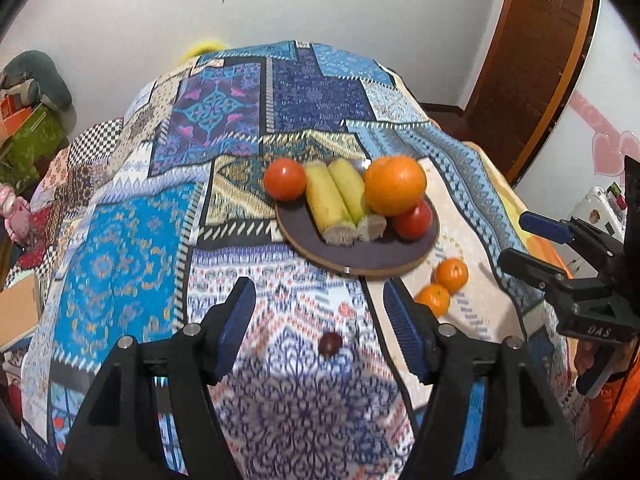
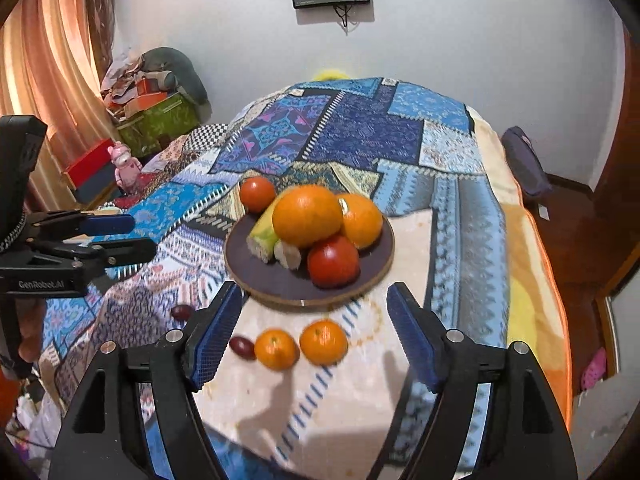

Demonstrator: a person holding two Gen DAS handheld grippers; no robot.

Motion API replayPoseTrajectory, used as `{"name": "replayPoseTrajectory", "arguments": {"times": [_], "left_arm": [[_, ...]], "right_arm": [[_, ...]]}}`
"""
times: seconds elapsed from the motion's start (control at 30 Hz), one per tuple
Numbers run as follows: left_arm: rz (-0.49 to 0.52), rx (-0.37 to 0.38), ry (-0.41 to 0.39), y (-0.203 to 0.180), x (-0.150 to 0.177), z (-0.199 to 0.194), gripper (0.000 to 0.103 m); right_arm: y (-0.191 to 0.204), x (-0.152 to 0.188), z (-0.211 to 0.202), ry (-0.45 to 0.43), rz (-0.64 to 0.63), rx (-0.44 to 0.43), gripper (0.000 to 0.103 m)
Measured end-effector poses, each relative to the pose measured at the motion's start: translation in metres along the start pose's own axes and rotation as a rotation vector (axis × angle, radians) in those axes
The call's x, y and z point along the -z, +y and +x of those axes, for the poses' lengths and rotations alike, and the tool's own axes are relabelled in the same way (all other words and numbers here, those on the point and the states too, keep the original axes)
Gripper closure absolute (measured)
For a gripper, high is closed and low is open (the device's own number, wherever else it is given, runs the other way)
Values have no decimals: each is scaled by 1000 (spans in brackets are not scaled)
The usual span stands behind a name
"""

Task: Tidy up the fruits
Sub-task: 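Move left tool down to a dark red date while right tool approaches a tangerine, then close left tool on the date while right tool grasps the tangerine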

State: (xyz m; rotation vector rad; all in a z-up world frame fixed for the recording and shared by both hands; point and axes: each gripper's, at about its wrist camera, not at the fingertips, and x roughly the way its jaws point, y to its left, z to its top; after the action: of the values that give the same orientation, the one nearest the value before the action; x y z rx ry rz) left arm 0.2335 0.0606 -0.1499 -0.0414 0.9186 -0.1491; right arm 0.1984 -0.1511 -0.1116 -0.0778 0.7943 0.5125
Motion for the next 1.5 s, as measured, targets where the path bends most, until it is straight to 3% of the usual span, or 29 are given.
{"name": "replayPoseTrajectory", "arguments": {"times": [0.23,0.43,0.6,0.77,1.03,1.3,1.5], "left_arm": [[-21,16,71,1,34,10,37],[-24,35,119,-5,54,29,37],[-16,49,141,-10,55,42,58],[3,36,148,-12,52,54,69],[2,32,143,-8,44,64,73],[-2,26,129,-6,44,66,86],[-8,33,121,-3,42,62,89]], "right_arm": [[-11,28,2,67,58,2,31],[-5,49,14,123,98,-62,34],[4,51,33,166,113,-118,52],[11,49,48,177,111,-122,64],[11,43,59,176,146,-129,64],[11,40,66,175,195,-139,64],[12,36,67,172,185,-134,65]]}}
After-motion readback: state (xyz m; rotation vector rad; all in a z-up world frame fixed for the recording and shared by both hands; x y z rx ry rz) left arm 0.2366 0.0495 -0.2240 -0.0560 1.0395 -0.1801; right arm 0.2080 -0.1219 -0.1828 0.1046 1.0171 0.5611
